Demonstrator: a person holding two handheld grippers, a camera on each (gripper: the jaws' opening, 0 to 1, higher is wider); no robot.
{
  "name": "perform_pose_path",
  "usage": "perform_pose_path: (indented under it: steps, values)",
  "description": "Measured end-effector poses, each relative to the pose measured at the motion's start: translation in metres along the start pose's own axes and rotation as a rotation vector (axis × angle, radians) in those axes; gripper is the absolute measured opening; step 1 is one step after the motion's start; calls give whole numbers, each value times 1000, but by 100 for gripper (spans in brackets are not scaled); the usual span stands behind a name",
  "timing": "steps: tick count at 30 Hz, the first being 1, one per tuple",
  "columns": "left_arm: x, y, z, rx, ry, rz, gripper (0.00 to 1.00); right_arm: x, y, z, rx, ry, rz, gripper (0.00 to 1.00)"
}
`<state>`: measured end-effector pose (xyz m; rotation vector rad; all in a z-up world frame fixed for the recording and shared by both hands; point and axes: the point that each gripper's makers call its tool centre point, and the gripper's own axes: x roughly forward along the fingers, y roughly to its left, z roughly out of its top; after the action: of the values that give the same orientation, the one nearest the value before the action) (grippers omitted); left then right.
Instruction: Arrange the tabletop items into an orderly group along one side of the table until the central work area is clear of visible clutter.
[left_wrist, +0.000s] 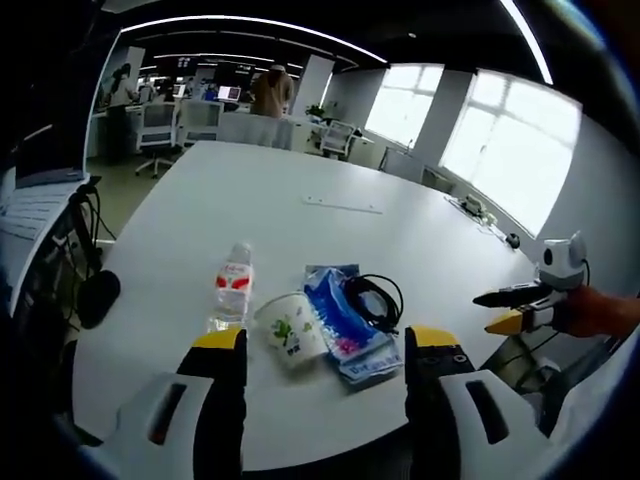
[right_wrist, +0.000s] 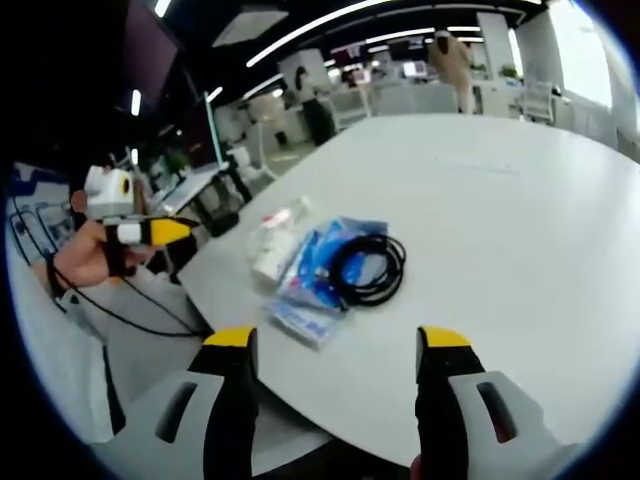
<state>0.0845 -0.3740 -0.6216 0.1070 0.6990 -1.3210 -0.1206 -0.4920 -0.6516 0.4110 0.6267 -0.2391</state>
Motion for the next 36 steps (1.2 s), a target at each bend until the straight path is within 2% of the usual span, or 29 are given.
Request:
perform_pose_path:
  steps: [12, 18, 25, 29, 36]
  values:
    - [10, 10, 6, -9, 6, 1, 62, 1, -1, -5, 18, 7, -8, 60]
    - [14, 18, 8, -37, 3, 9, 60, 3, -1, 2, 21, -4, -12, 59]
    - [25, 28, 7, -28, 37, 22, 59, 4, 1, -1, 29, 2, -14, 58]
    - [31, 32, 9, -50, 37, 18, 58, 7, 1, -4, 39, 5, -15, 57]
    - [45, 38, 8, -39, 63, 27, 58, 9, 1, 0, 35, 3, -17, 57]
